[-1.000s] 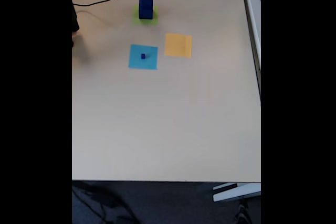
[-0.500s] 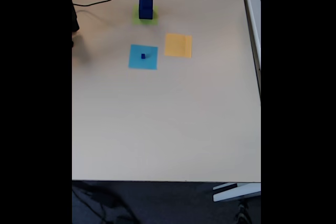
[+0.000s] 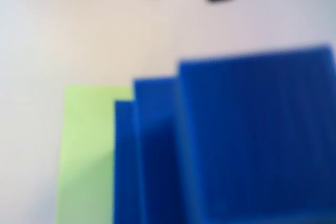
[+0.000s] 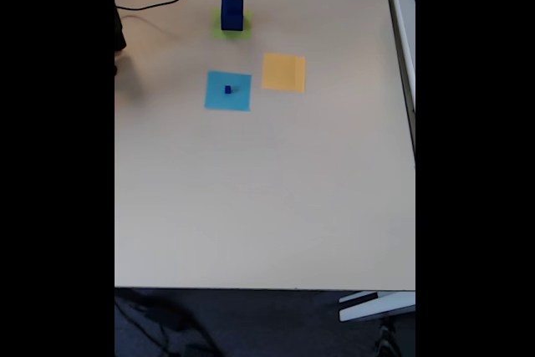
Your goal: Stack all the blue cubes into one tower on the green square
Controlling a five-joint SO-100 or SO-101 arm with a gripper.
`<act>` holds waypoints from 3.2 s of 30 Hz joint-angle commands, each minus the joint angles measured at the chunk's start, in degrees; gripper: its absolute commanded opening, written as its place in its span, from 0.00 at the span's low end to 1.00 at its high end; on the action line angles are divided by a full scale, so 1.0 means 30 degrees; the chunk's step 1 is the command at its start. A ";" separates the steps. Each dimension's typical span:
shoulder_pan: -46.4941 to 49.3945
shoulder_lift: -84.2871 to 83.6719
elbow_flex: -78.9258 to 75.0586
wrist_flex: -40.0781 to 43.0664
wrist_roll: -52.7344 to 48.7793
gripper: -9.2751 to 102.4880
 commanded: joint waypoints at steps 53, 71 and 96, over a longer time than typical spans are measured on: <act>1.1865 0.9521 1.8457 -1.8428 -1.4268 0.18; 1.2041 0.6299 2.0713 -2.5166 -1.3887 0.20; 1.2041 0.1846 2.1416 -3.0615 -1.3828 0.19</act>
